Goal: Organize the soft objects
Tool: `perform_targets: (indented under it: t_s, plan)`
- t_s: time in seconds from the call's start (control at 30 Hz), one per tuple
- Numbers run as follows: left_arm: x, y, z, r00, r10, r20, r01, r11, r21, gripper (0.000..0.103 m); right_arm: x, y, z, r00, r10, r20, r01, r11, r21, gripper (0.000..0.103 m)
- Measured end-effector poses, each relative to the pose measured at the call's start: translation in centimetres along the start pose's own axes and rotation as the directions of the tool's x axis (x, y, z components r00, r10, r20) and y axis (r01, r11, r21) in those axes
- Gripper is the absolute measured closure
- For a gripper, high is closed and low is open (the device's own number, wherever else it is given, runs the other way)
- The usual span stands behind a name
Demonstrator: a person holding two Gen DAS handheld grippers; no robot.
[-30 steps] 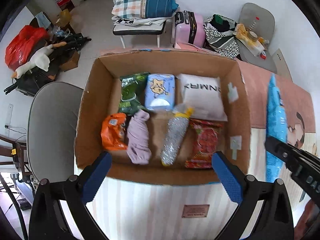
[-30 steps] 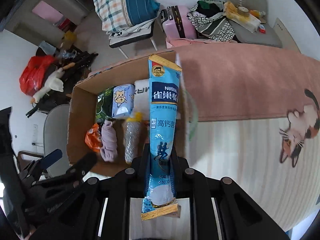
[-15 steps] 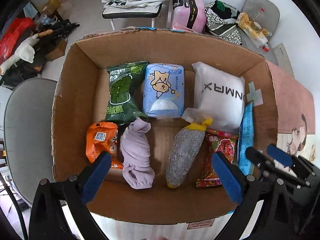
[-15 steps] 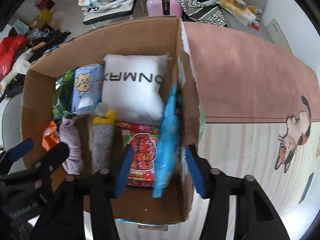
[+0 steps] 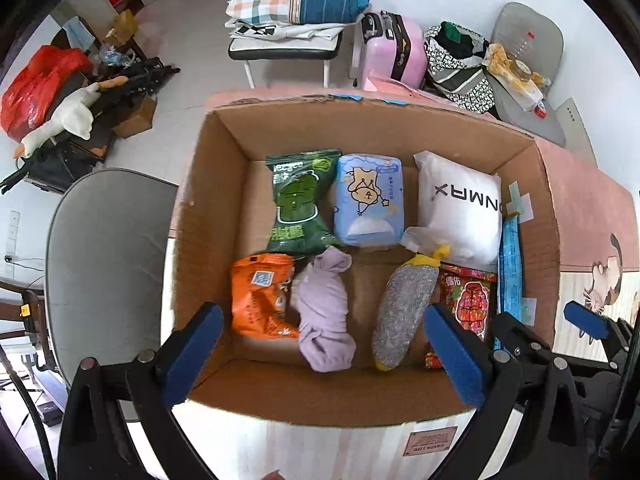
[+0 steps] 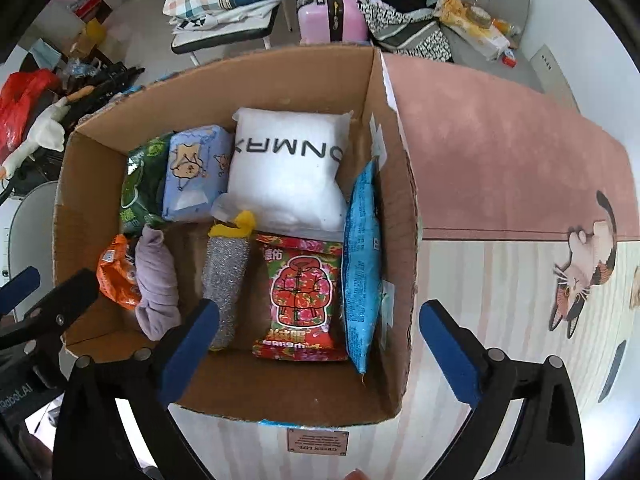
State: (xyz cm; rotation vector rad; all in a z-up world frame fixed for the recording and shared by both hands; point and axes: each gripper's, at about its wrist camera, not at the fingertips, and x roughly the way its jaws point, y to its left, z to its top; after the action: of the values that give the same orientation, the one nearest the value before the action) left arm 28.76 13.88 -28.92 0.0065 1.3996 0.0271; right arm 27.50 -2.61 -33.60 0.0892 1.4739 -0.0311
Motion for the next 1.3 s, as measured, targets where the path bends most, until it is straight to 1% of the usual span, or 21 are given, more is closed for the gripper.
perform_targets:
  t_s: [0.17,0.23,0.37,0.5,0.6,0.7,0.8,0.87,0.97,1.07,1.2,1.3]
  plan:
    - [-1.7,0.2,-0.9,1.0,0.005,0.027,-0.005,1.0,-0.001,0.0,-2.5,0.5,-0.5,0.998,-0.024,0.049,0.025,0.999,-0.022,0.001]
    - [-2.6,0.3,-1.4,0.999,-0.007,0.037,0.008,1.0,-0.009,0.0,-3.8,0.4,-0.8,0.997,-0.017,0.069,0.019,0.999,-0.025,0.001]
    - [-5.9,0.4,-2.9,0.995,-0.008,0.095,0.01,1.0,-0.015,0.0,-7.4,-0.3,-2.2,0.992,-0.001,0.126,0.004,1.0,-0.024,0.001]
    - [-9.6,0.0,-5.0,0.988,0.011,0.151,-0.012,1.0,0.007,0.0,-11.5,-1.3,-4.9,0.983,0.03,0.18,-0.027,0.999,-0.022,0.001]
    - [-13.0,0.1,-6.8,0.98,0.0,0.199,-0.001,1.0,0.003,0.0,-15.2,-2.0,-7.5,0.972,0.038,0.233,-0.034,0.999,-0.017,0.001]
    - [-16.7,0.0,-8.4,0.968,-0.017,0.249,0.015,1.0,0.011,0.0,-19.2,-2.6,-9.9,0.955,0.042,0.293,-0.038,0.999,-0.022,0.001]
    - [-20.2,-0.1,-10.0,0.953,-0.01,0.304,0.006,1.0,0.016,0.0,-23.2,-3.1,-12.3,0.933,0.03,0.36,-0.022,0.999,-0.025,0.001]
    - [-22.1,-0.1,-10.9,0.945,-0.002,0.326,-0.001,1.0,0.009,0.0,-25.7,-3.4,-13.9,0.919,0.024,0.394,-0.012,0.999,-0.031,0.001]
    - [-24.0,0.0,-12.0,0.941,-0.022,0.337,0.024,1.0,0.0,0.0,-28.8,-3.6,-16.1,0.899,0.029,0.437,-0.012,0.999,-0.041,0.001]
    - [-25.8,-0.1,-13.3,0.934,-0.037,0.356,0.04,0.999,-0.002,0.0,-31.0,-3.6,-17.8,0.884,0.03,0.466,-0.007,0.999,-0.051,0.001]
    - [-27.5,-0.2,-14.3,0.925,-0.037,0.377,0.042,0.999,-0.005,0.0,-33.2,-3.7,-19.5,0.874,0.038,0.485,-0.002,0.997,-0.074,0.001]
    - [-28.5,-0.3,-14.7,0.917,-0.024,0.398,0.03,1.0,-0.008,0.0,-34.6,-3.8,-20.4,0.868,0.041,0.495,0.003,0.996,-0.088,0.001]
